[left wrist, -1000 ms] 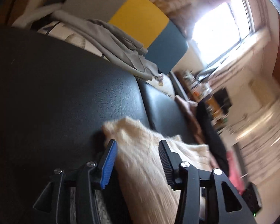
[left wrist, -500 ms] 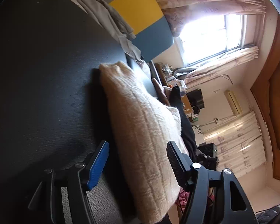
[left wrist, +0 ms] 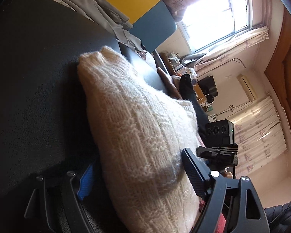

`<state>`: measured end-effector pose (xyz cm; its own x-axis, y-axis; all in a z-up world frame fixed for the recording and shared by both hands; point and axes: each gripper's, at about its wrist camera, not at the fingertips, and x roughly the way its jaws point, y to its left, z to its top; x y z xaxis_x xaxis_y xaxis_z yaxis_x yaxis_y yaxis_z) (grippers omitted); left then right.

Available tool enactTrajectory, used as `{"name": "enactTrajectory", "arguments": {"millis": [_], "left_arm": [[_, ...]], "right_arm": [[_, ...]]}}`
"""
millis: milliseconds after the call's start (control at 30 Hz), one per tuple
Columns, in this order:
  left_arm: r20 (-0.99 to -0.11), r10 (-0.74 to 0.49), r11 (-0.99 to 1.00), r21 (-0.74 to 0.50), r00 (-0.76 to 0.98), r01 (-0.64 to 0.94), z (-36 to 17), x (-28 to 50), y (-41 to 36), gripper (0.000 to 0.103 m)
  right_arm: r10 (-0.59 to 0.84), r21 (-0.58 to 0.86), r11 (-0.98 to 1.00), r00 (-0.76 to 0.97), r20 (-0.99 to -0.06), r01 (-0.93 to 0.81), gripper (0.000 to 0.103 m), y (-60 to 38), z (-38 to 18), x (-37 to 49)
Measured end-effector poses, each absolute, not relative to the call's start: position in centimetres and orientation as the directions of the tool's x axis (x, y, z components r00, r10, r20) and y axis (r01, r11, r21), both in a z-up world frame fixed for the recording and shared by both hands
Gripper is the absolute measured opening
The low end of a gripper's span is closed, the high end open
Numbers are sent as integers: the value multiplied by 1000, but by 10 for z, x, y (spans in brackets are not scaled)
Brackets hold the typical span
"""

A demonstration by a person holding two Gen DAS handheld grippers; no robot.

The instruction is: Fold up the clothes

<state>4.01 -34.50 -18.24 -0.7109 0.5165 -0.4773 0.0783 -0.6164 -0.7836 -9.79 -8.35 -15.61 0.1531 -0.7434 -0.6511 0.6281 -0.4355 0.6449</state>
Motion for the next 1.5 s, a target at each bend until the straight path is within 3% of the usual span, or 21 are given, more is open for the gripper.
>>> {"name": "enactTrajectory", "arguments": {"millis": [100,167,367,767,1033,1100,1167,1233,1333,1400,1500], "left_arm": [[-496,474,-661,-747,-727,79,-178,47,-336,54],[-512,428,-703,-706,-745,82,-170,55,-330,51],[-508,290,-758,-639,-811,129,-149,105,-339,46],[-457,-184,-724,-536,-870,434,-87,280,-491,46],[-420,-445,-605,-510,-791,612,-60,379,-623,46],[-468,-442,-509,-572,-766,643,-83,399,-660,46],[-587,-414,-395,-573,-696,718,-123,414,-690,46],[-662,-397,-318,-550,-635,772,-161,427,-704,50],[-622,-395,-307,-604,-676,736,-176,446,-706,54],[-638,-416,-339,-552,-647,762,-166,444,-701,56],[-663,-435,-357,-495,-610,792,-151,445,-696,58]], "right_arm": [[-710,567,-451,108,-696,689,83,-90,-151,-87],[-700,539,-447,96,-708,714,74,-97,-148,-80],[-716,541,-359,148,-683,761,62,-144,-139,-53],[-612,615,25,498,-614,788,62,-416,-136,66],[-519,562,203,574,-633,802,62,-602,-103,157],[-465,520,171,534,-706,837,62,-629,-124,166],[-407,474,143,488,-772,869,56,-656,-146,175],[-378,461,110,466,-800,881,62,-668,-170,173],[-415,570,75,545,-729,818,66,-665,-184,155],[-431,543,88,523,-735,835,72,-662,-181,156],[-468,479,115,473,-746,870,74,-656,-165,157]]}}
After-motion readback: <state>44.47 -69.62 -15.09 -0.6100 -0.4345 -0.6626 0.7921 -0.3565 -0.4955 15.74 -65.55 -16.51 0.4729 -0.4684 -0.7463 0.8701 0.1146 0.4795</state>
